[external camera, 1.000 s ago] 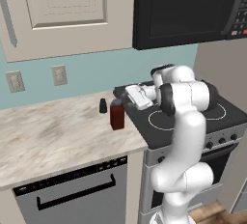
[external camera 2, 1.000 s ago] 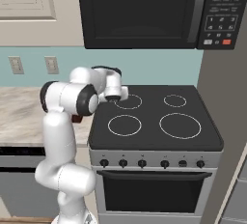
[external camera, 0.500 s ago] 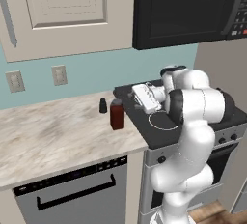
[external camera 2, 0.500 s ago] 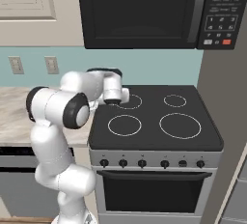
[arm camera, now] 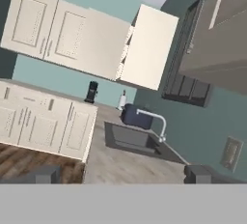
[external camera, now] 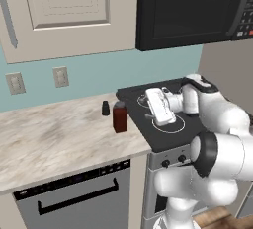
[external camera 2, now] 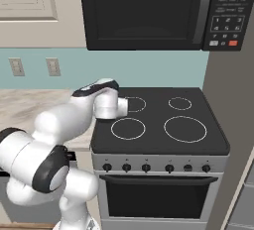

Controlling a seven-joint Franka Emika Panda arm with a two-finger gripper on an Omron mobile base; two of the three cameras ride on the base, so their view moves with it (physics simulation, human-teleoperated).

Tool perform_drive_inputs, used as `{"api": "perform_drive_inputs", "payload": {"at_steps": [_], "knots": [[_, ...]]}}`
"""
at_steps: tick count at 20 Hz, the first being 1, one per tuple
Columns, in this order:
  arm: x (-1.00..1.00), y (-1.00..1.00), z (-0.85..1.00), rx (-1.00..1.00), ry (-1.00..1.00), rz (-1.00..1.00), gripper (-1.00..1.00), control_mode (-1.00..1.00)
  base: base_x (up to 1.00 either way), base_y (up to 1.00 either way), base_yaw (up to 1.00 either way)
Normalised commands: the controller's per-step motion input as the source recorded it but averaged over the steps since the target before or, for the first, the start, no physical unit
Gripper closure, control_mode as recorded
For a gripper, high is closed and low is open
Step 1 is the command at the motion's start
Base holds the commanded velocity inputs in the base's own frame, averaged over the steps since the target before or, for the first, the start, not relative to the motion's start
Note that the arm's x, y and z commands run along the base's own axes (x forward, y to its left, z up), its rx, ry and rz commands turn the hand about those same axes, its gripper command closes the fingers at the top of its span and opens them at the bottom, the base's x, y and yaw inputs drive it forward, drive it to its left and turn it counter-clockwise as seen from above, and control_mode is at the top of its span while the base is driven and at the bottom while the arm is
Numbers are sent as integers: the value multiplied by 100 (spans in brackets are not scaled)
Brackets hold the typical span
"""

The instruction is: Collect the paprika, ketchup, and shaker from the cabinet and place them next to the stove.

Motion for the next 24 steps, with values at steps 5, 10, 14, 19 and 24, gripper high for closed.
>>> {"api": "perform_drive_inputs", "payload": {"at_steps": [5, 10, 14, 19, 24], "knots": [[-87, 0, 59, 0, -5, -13, -100, -100, 0, 0, 0], [-84, 0, 58, 0, 1, -14, -100, -100, 0, 0, 0], [-76, 2, 42, -5, 14, -13, -100, -100, 0, 0, 0], [-66, 10, 41, -9, 23, -14, -100, -100, 0, 0, 0], [-60, 13, 37, -11, 28, -16, -100, -100, 0, 0, 0]]}}
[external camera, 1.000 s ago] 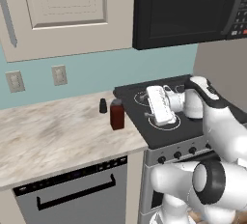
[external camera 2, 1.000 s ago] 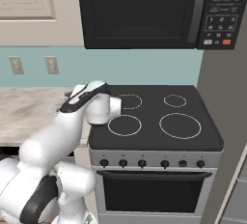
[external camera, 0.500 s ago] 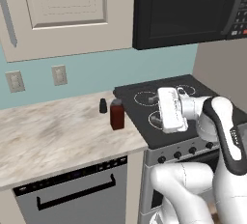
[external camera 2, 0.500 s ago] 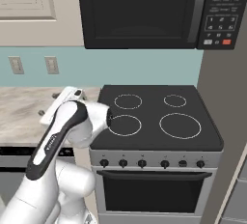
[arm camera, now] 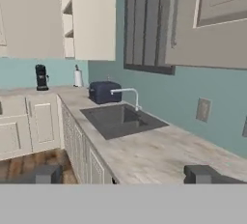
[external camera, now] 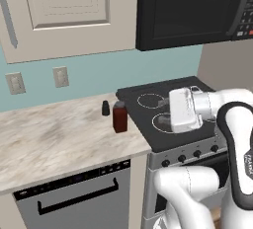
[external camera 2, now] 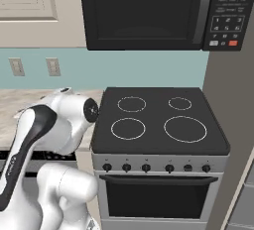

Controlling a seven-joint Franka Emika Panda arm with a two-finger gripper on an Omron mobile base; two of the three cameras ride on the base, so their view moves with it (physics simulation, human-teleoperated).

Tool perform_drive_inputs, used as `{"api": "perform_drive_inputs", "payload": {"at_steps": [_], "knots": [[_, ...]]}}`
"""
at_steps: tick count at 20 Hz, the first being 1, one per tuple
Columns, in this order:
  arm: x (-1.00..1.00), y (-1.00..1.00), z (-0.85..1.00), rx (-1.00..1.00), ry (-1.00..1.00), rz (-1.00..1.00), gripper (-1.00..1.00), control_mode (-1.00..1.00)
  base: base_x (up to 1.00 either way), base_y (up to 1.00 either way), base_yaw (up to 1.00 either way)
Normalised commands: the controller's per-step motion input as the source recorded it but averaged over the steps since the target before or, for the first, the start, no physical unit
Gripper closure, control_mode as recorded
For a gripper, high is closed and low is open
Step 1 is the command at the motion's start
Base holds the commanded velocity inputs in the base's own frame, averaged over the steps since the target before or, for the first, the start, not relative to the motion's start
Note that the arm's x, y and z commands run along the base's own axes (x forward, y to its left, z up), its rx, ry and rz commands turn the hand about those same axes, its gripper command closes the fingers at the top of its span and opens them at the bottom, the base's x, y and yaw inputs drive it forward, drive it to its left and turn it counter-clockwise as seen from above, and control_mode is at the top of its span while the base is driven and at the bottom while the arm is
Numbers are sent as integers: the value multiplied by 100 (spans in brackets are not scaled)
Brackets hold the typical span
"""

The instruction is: Collect the paprika, ketchup, and shaker from the cabinet and place them next to the stove.

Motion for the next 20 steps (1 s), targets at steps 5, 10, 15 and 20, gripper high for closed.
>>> {"api": "perform_drive_inputs", "payload": {"at_steps": [5, 10, 15, 20], "knots": [[-61, 14, 32, -12, 27, -15, -100, -100, 0, 0, 0], [-54, 40, -3, -17, 19, -16, -100, -100, 0, 0, 0], [-37, 55, -36, -15, 14, -11, -100, -100, 0, 0, 0], [-24, 32, -32, -4, 9, -1, -100, -100, 0, 0, 0]]}}
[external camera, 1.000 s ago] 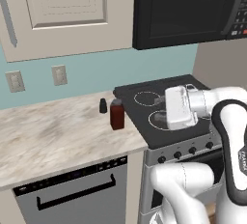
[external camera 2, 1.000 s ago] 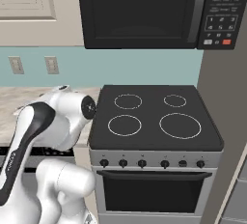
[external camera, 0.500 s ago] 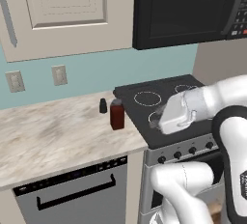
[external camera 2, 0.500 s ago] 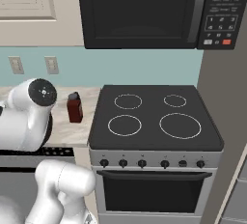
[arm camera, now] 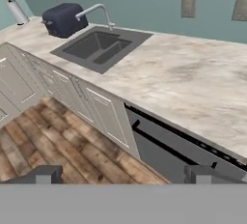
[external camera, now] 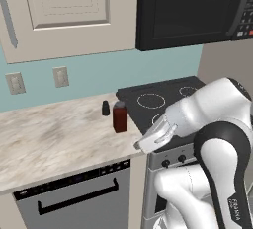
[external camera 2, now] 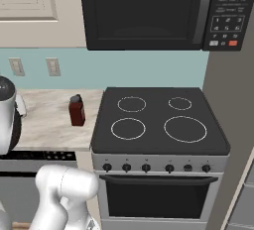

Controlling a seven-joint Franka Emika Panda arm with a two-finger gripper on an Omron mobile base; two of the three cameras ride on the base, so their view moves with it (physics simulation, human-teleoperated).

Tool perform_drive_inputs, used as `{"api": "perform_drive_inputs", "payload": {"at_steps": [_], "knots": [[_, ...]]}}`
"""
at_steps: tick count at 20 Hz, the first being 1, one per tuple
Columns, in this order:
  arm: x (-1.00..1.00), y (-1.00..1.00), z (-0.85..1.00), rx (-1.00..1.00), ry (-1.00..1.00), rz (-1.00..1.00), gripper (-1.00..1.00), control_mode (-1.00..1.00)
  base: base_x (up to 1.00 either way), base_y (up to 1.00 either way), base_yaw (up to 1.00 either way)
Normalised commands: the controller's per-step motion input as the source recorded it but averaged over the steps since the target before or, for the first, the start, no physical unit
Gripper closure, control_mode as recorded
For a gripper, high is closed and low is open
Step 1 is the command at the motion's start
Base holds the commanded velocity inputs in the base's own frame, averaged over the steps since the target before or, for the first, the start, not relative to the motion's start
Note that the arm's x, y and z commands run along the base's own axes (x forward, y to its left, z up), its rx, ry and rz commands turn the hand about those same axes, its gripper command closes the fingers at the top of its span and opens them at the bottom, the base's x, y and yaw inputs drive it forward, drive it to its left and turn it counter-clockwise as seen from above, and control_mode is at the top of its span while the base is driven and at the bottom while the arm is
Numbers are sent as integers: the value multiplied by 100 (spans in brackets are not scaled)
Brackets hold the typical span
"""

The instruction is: Collect the paprika, ketchup, and shaker from the cabinet and place them next to the stove.

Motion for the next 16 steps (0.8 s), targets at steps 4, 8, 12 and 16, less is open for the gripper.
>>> {"api": "perform_drive_inputs", "payload": {"at_steps": [4, 8, 12, 16], "knots": [[-25, 11, -18, 0, 3, 0, -100, -100, 0, 0, 0], [0, 0, 0, 0, 0, 0, -100, 100, -53, 22, 0], [0, 0, 0, 0, 0, 0, -100, 100, -64, 49, 0], [0, 0, 0, 0, 0, 0, -100, 100, -60, 72, 0]]}}
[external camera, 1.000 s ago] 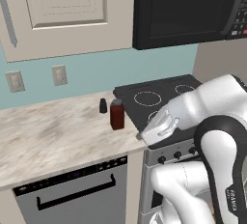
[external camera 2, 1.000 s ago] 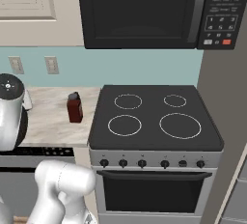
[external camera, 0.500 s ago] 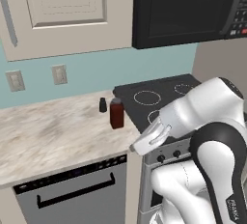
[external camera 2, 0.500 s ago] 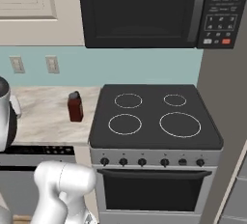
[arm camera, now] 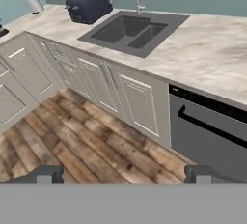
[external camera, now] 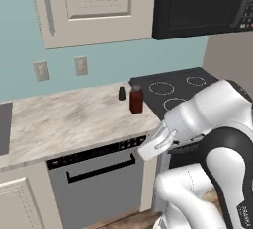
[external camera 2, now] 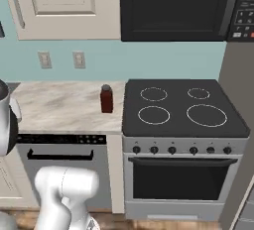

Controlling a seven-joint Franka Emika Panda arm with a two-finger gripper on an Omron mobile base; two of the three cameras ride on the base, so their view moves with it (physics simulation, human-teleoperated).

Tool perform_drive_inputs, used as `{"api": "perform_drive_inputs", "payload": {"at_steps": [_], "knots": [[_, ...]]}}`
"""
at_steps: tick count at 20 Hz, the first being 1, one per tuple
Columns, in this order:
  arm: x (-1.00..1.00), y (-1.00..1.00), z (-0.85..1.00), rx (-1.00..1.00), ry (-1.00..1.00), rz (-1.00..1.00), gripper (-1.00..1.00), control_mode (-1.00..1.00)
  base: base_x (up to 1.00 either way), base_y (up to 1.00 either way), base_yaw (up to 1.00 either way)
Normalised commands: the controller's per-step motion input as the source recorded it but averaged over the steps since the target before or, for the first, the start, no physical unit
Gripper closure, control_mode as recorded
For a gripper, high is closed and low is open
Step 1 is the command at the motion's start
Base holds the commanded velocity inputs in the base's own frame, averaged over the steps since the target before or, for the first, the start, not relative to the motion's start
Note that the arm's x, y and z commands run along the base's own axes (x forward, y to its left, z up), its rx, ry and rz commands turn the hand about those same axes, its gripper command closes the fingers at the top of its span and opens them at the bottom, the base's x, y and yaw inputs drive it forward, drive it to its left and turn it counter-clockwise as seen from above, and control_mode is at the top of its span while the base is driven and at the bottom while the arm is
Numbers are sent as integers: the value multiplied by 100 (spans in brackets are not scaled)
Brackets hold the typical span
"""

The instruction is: Collect the paprika, ketchup, and shaker from the cabinet and place them next to the stove.

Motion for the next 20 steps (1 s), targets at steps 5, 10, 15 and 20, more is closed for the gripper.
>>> {"api": "perform_drive_inputs", "payload": {"at_steps": [5, 10, 15, 20], "knots": [[0, 0, 0, 0, 0, 0, -100, 100, -49, 93, 0], [0, 0, 0, 0, 0, 0, -100, 100, -37, 100, 0], [0, 0, 0, 0, 0, 0, -100, 100, -28, 100, 0], [0, 0, 0, 0, 0, 0, -100, 100, -24, 100, 0]]}}
